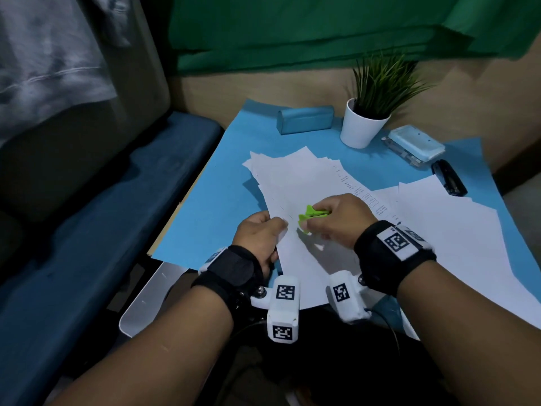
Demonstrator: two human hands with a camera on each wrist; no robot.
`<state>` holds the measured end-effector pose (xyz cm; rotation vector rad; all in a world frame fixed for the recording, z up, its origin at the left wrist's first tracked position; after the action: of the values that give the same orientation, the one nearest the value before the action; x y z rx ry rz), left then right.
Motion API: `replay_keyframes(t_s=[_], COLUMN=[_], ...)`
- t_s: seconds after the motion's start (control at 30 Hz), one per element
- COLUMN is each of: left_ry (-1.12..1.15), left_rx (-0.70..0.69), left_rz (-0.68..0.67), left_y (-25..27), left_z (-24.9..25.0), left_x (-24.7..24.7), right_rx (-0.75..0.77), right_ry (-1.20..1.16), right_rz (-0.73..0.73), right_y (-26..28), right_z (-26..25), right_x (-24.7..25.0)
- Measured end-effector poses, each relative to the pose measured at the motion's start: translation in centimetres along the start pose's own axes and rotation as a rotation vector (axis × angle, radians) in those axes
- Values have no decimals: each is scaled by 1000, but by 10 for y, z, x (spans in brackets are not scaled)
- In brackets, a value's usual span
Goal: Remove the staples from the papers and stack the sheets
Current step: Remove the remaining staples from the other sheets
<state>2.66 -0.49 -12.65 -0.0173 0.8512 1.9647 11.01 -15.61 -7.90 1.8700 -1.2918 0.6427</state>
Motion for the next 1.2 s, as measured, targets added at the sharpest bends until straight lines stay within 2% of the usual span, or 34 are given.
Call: replay_keyframes(t_s=[0.1,0.23,0.6,0.87,0.93,1.0,1.1,1.2], left_ry=[-10,58,91,37,39,46,69,53], left_rx=[-13,-16,-103,-158,-153,-116,-42,4], left_rz=[-2,-31,-132,-96,-91,-81,-27,51], left_y=[-3,1,6,2,3,3,1,-2], left_z=[1,0,3,-3,-4,-5,-9,-12], left_x=[-1,-2,-9,-2,-2,-1,2,7], right_rx=[170,264,221,144,118,72,-75,-209], right_ry=[330,433,523,498,436,261,-297,-670], right_rz=[63,76,102,45,19,-28,-129,-203], right_y=[7,11,22,20,17,12,12,15], right_z=[-29,-44,-54,-52,-45,-34,-13,4], right_x=[3,-2,-2,-9,-9,-11,-22,-31])
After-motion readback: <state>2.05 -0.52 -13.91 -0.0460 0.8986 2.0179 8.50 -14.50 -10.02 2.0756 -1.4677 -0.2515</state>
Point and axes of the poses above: each hand's wrist, its own y-axis away from the middle knuckle, its own x-axis out of the back of the hand, z = x × y, the point moved 8 cm from there along -y, towards the middle knuckle, and after that the axes turned 9 degrees about y, right-handed, at the moved point
